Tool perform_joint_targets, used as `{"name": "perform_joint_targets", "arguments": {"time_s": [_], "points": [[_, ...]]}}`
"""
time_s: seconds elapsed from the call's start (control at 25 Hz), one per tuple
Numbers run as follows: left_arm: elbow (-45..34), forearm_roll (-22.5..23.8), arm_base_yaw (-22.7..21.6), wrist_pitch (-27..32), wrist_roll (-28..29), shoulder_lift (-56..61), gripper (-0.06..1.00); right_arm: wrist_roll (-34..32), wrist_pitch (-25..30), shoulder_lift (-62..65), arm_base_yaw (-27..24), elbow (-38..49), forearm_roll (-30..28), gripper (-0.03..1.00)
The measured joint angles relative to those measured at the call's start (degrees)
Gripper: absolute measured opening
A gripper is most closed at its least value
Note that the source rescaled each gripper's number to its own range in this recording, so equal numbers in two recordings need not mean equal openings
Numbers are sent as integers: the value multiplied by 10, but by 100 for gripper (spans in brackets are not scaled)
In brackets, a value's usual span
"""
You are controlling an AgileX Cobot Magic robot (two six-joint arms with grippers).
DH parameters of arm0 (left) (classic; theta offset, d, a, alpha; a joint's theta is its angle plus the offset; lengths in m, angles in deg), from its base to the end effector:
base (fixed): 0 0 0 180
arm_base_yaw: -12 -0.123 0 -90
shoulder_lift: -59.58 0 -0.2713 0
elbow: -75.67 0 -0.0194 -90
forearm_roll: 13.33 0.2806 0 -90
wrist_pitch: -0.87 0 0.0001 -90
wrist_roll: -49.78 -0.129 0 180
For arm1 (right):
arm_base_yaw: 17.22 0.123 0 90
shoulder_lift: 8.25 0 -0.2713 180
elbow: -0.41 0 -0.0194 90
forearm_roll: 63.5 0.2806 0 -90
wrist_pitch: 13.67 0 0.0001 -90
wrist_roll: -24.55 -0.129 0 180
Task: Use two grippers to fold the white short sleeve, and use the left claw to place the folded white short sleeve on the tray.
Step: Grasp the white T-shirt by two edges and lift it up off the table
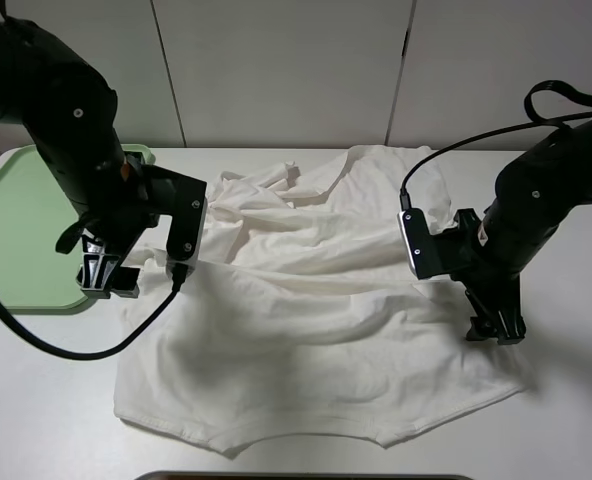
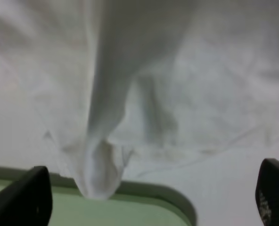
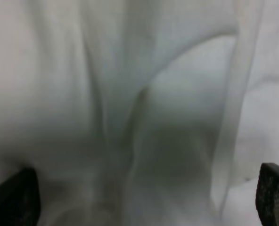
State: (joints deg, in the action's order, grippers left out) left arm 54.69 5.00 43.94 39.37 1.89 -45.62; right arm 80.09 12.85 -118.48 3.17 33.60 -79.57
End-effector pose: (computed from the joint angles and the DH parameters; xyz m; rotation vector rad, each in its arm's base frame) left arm 0.3065 -0.1613 0.1137 2.0885 1.9925 0.3871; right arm 0.2876 0.0899 0.0381 -2.1201 2.1312 -0.2903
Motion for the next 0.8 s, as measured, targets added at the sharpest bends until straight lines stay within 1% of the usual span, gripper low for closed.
{"name": "perform_joint_targets", "arguments": {"time_s": [0.08, 0.32, 0.4, 0.56, 0.8], "points": [[-6, 3, 0, -17, 0, -2, 85, 6, -13, -10, 0, 0, 0, 100], [-10, 4, -6, -39, 0, -28, 85, 7, -19, -12, 0, 0, 1, 100], [-10, 4, -20, -66, 0, -47, 85, 7, -20, -12, 0, 0, 5, 100], [-10, 13, -28, -99, 0, -67, 85, 7, -22, -12, 0, 0, 8, 100], [-10, 16, -28, -118, 0, -102, 85, 7, -24, -12, 0, 0, 9, 100]]}}
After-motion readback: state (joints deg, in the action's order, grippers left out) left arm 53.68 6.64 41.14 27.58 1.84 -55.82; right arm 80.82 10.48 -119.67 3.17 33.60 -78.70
